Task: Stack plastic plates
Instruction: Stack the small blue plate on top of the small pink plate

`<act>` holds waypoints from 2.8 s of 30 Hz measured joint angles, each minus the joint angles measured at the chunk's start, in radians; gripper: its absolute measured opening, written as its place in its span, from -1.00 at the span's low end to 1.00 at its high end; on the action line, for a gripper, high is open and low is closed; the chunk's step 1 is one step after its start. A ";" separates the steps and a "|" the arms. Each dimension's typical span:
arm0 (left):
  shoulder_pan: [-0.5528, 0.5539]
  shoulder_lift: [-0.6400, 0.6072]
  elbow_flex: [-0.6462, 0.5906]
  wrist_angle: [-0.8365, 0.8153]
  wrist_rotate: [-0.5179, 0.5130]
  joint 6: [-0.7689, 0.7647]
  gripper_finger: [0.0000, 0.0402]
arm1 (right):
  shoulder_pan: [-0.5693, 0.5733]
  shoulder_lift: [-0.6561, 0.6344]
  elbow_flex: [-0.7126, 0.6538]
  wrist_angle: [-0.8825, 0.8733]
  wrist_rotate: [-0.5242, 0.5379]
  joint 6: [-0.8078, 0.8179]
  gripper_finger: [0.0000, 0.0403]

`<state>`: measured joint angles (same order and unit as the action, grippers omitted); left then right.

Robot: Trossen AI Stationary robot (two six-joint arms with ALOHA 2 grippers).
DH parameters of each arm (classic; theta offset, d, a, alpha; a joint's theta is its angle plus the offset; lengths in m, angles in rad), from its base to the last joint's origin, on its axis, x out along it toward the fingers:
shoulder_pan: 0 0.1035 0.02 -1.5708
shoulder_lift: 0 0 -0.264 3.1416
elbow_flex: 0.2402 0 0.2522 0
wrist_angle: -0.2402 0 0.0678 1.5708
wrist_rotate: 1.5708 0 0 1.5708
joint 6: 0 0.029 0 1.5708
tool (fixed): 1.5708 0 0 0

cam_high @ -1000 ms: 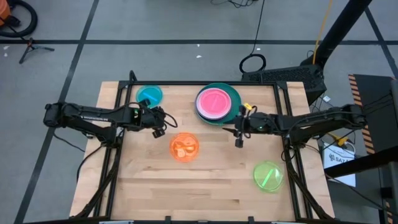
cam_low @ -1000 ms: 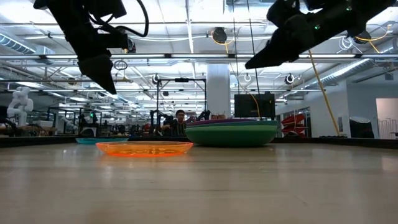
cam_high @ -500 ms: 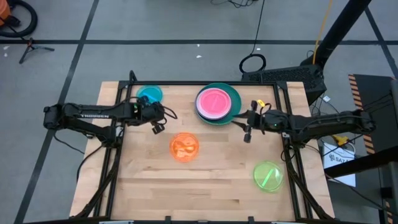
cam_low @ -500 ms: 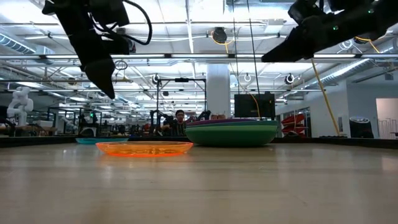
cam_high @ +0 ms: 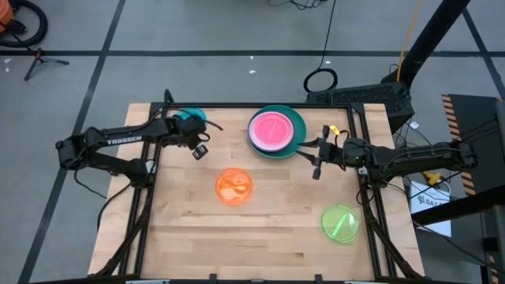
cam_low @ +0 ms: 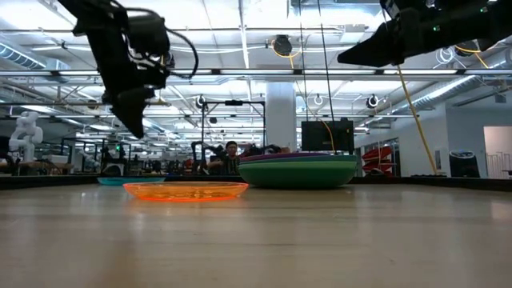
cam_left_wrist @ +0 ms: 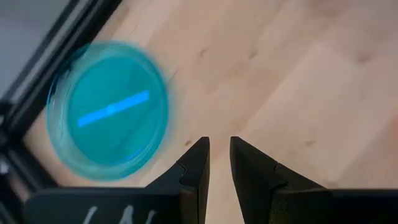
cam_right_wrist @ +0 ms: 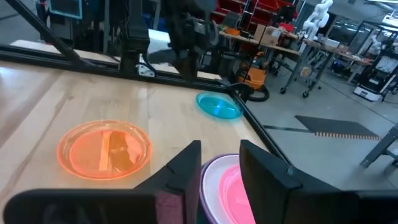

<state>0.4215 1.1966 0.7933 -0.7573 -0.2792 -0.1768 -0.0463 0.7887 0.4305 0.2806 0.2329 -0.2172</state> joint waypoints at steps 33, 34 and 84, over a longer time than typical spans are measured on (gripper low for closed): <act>0.344 0.307 -0.001 0.233 0.119 0.204 -0.64 | -0.001 0.000 0.000 -0.001 0.006 -0.034 -0.49; 0.343 0.307 -0.001 0.235 0.119 0.221 -0.64 | -0.001 0.000 0.000 -0.001 0.006 -0.034 -0.49; 0.330 0.432 0.002 0.283 0.112 0.168 -0.83 | -0.024 0.001 0.000 -0.015 0.007 -0.028 -0.49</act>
<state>0.7520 1.6287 0.7956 -0.4745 -0.1676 -0.0090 -0.0708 0.7895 0.4309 0.2657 0.2398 -0.2455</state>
